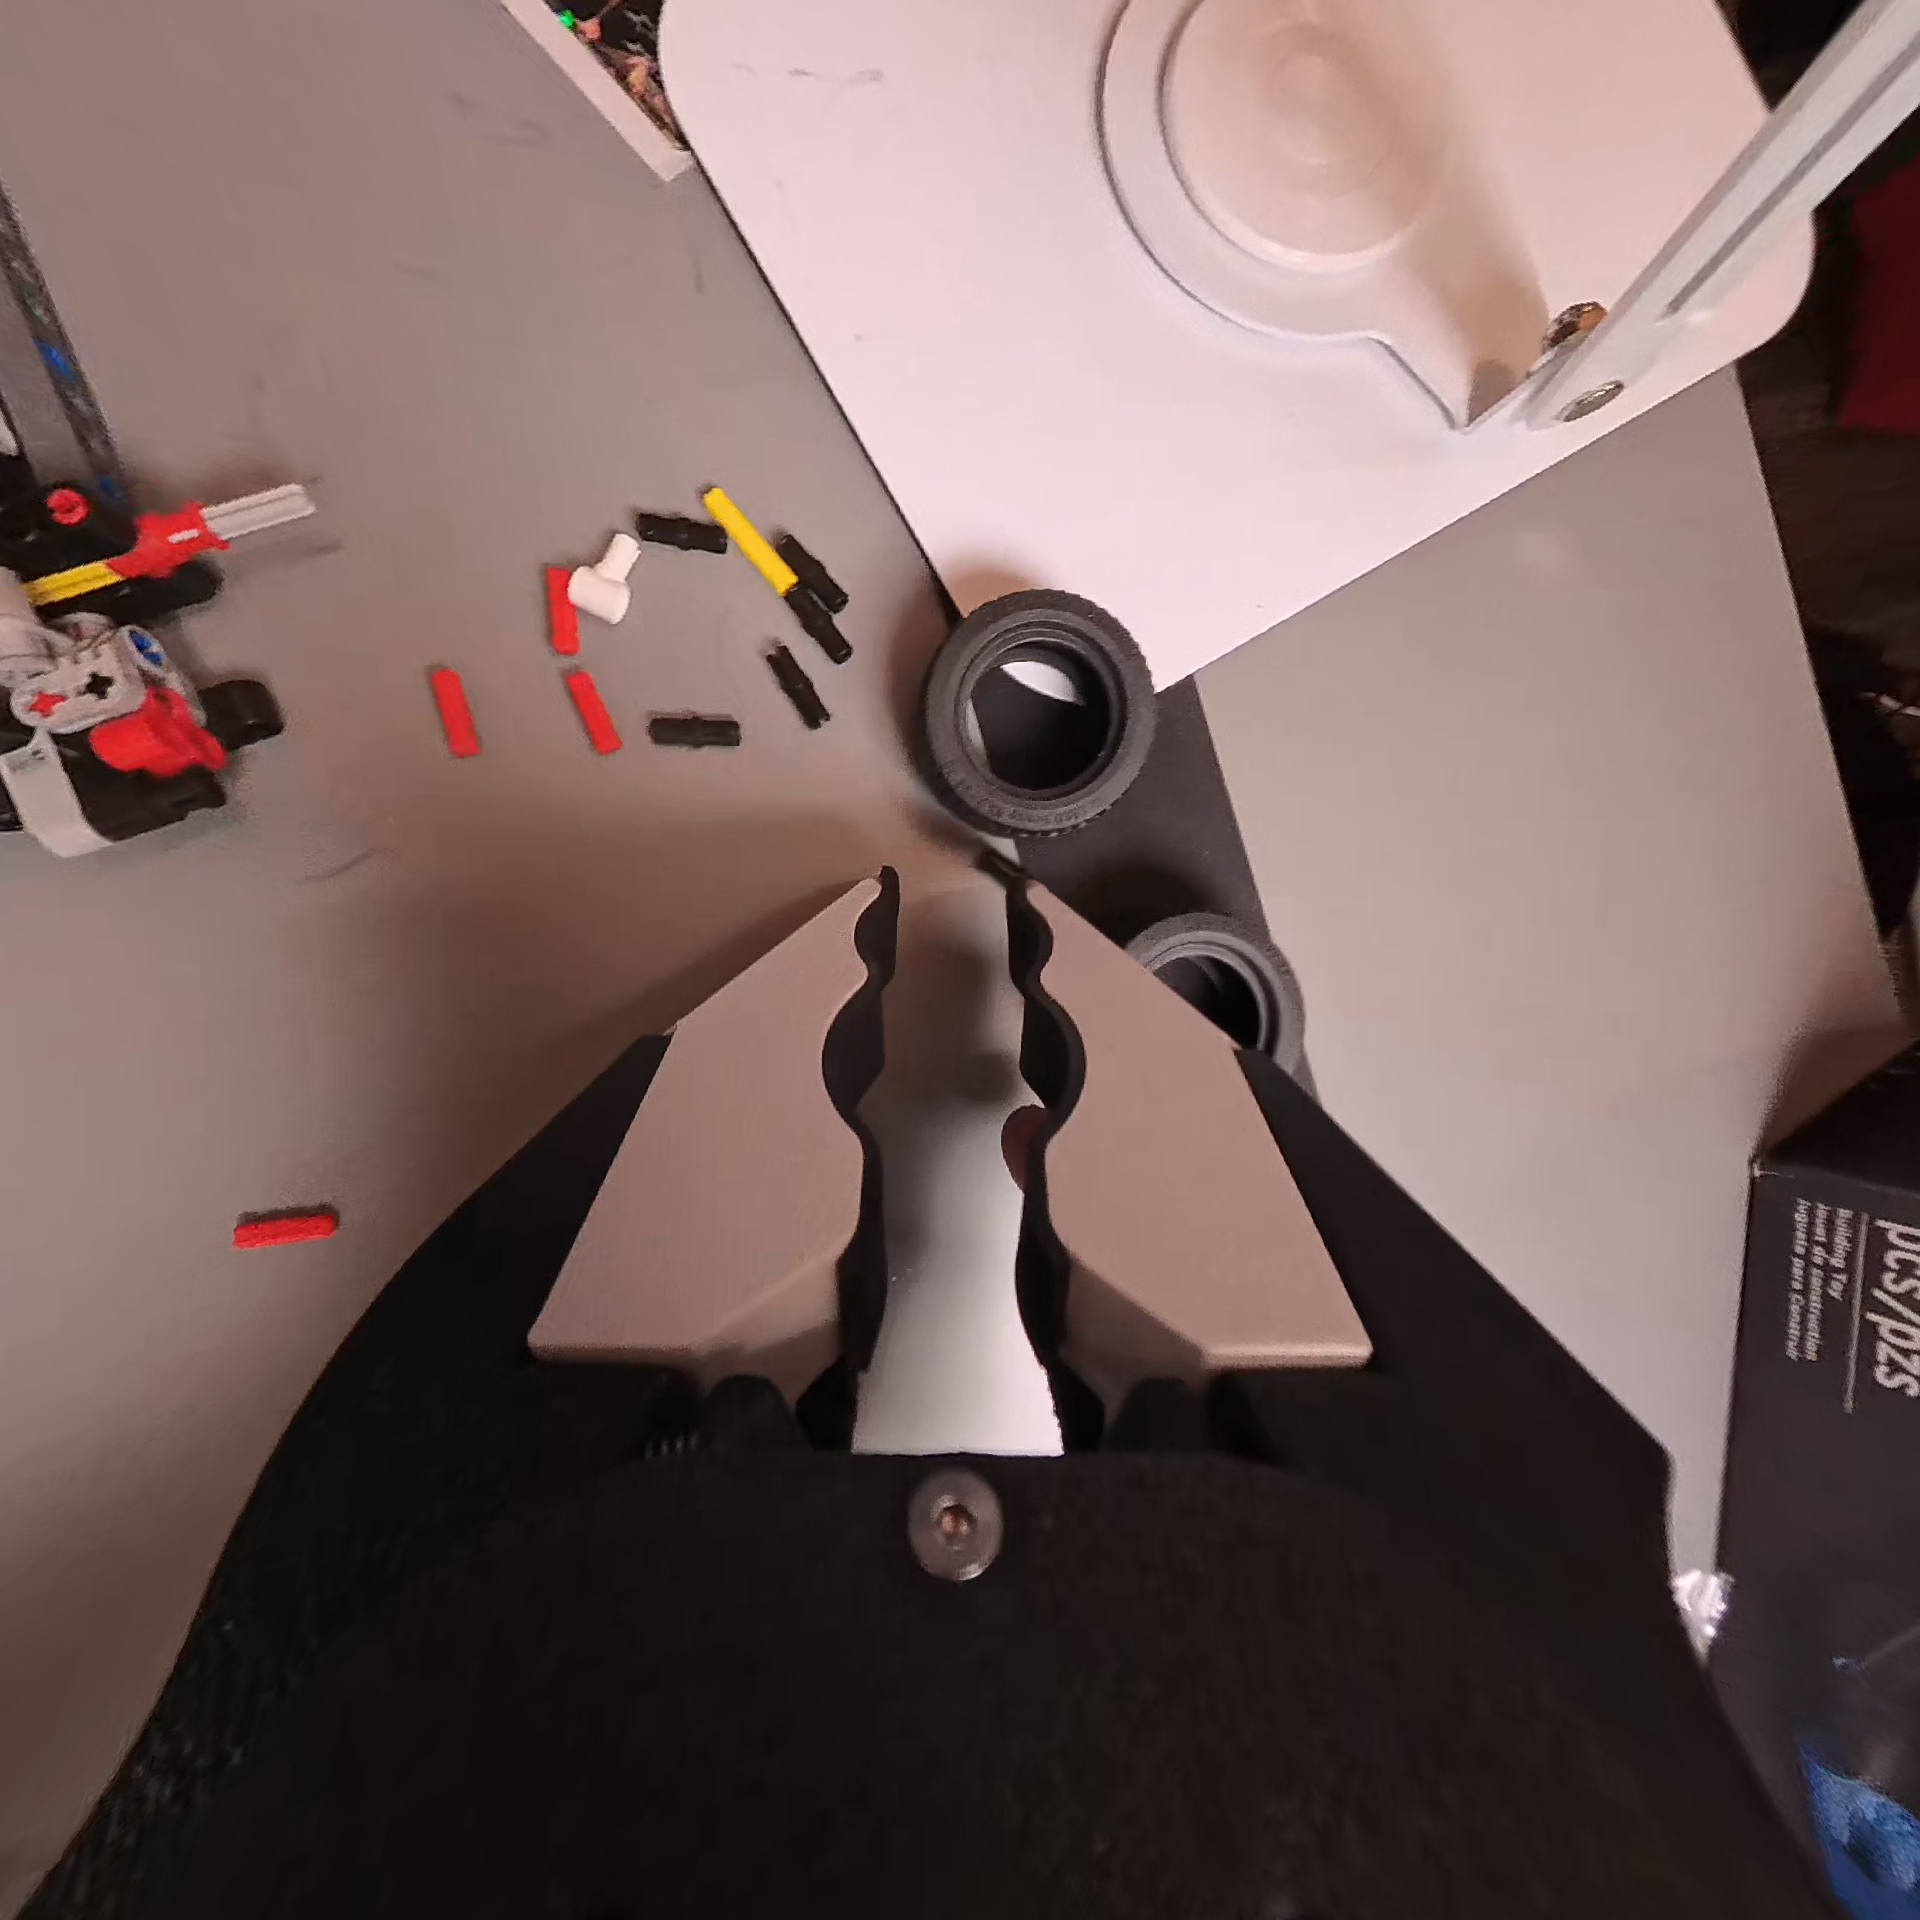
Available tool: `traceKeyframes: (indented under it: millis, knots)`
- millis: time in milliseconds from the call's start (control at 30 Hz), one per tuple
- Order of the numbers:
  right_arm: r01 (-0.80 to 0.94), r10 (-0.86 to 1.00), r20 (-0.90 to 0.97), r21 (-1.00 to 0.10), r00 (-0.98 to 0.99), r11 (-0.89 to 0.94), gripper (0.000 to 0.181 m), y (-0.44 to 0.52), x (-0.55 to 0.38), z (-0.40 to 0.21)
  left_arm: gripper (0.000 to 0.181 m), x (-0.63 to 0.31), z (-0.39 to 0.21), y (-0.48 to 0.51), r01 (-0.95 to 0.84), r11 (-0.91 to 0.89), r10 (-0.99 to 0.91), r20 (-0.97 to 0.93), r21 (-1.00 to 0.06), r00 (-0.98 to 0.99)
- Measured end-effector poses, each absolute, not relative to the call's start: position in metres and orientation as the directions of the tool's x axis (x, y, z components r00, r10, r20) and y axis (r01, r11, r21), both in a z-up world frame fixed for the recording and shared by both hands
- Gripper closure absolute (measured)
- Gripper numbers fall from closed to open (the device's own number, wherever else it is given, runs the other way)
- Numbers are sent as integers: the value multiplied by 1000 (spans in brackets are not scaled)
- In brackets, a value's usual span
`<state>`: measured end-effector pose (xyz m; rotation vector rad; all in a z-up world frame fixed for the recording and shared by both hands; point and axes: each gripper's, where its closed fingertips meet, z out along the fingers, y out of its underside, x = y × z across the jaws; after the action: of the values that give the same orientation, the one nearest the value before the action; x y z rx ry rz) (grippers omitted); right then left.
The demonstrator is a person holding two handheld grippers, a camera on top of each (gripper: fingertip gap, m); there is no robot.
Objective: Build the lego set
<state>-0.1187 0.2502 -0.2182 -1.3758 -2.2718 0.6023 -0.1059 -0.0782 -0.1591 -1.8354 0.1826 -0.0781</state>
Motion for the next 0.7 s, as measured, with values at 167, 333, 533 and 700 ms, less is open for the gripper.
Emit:
traceKeyframes:
  millis: [167, 333, 533, 700]
  knots:
    - [764, 896, 107, -486, -430, 425, 164, 258, -125, -225, 157, -109, -159, -78, -69, -259, -152, -30, -963, 988]
    - [796, 893, 62, -429, -445, 426, 167, 260, -124, -227, 157, -110, -159, -78, -62, -261, -147, -24, -963, 989]
    - [813, 885, 36, -381, -464, 441, 172, 258, -122, -228, 157, -111, -159, -78, -55, -263, -146, -17, -963, 989]
    - [797, 876, 53, -390, -480, 461, 177, 256, -120, -228, 157, -111, -159, -78, -52, -261, -147, -14, -964, 989]
